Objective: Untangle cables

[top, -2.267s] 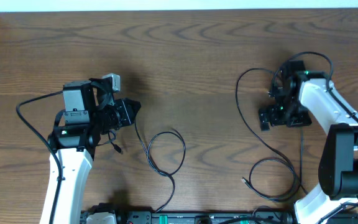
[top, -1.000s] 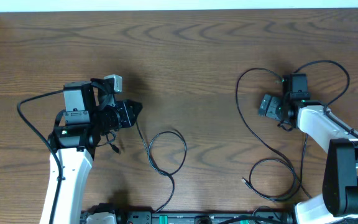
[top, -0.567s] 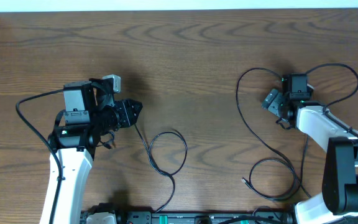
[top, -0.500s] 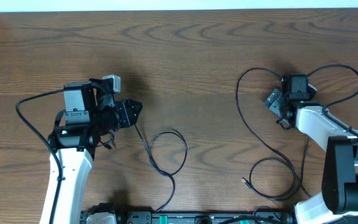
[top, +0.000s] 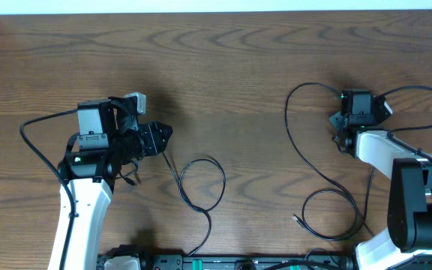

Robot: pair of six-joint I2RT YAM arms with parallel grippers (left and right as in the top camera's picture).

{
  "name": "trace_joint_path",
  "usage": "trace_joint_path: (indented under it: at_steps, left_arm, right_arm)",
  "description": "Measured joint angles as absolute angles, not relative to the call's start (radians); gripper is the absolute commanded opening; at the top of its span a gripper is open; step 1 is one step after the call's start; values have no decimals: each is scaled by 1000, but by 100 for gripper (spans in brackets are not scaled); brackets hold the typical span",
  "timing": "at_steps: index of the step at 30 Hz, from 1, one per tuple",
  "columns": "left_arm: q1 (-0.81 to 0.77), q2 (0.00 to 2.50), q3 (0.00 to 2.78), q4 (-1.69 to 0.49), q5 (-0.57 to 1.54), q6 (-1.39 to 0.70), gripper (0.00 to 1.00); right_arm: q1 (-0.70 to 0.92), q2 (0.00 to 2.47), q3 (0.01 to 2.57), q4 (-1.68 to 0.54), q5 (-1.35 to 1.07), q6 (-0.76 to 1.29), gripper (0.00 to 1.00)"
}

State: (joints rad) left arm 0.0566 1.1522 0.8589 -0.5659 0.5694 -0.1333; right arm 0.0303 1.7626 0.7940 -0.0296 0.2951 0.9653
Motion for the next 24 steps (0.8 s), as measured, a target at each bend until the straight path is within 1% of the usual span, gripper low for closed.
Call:
trace_joint_path:
  at_steps: [1,2,3,5,6,8,9,10,11,12,14,16,17,18,21,24]
  left_arm:
    - [57,1152,859,-566,569,-133,45]
    - [57,1152,859,-566,569,-133,45]
    - [57,1152,859,-566,569,-133,45]
    - [57,1152,859,-567,569,-133,45]
    - [57,1152,859,-567,569,-133,45]
    - [57,1152,859,-568,569,-133,45]
    - [57,1152,859,-569,569,-133,46]
    - [57,1152,859,-569,569,-133,46]
    - [57,1152,859,-569,569,-133,46]
    - [57,1152,859,-569,569,-133,46]
    - [57,1152,859,-569,569,-133,46]
    - [57,1152,859,-571,569,-133,46]
    - [57,1152,859,-574,569,-133,46]
    - [57,1152,859,-576,569,-133,46]
    - [57,1152,859,-581,569,-133,46]
    - [57,1152,859,-585,569,-133,46]
  right_arm:
    - [30,1766,792,-11,281,977,32]
    - [30,1768,791,3,268,987,25]
    - [30,1770,788,20,252,992,21]
    - [29,1778,782,56,219,987,20]
    - [29,1781,777,81,192,971,23]
    - [29,1786,773,115,143,929,42]
    - [29,1789,772,142,75,865,46]
    - [28,1789,772,163,6,803,55]
    - [28,1790,771,175,-75,734,61]
    - [28,1791,770,184,-157,659,65]
    - [29,1792,769,173,-334,508,69]
    - [30,1792,769,129,-477,391,75]
    - [30,1792,771,99,-536,338,76]
    - [30,1792,772,72,-575,305,76]
    - [30,1788,780,-37,-683,201,83]
    - [30,1779,788,-141,-747,144,86]
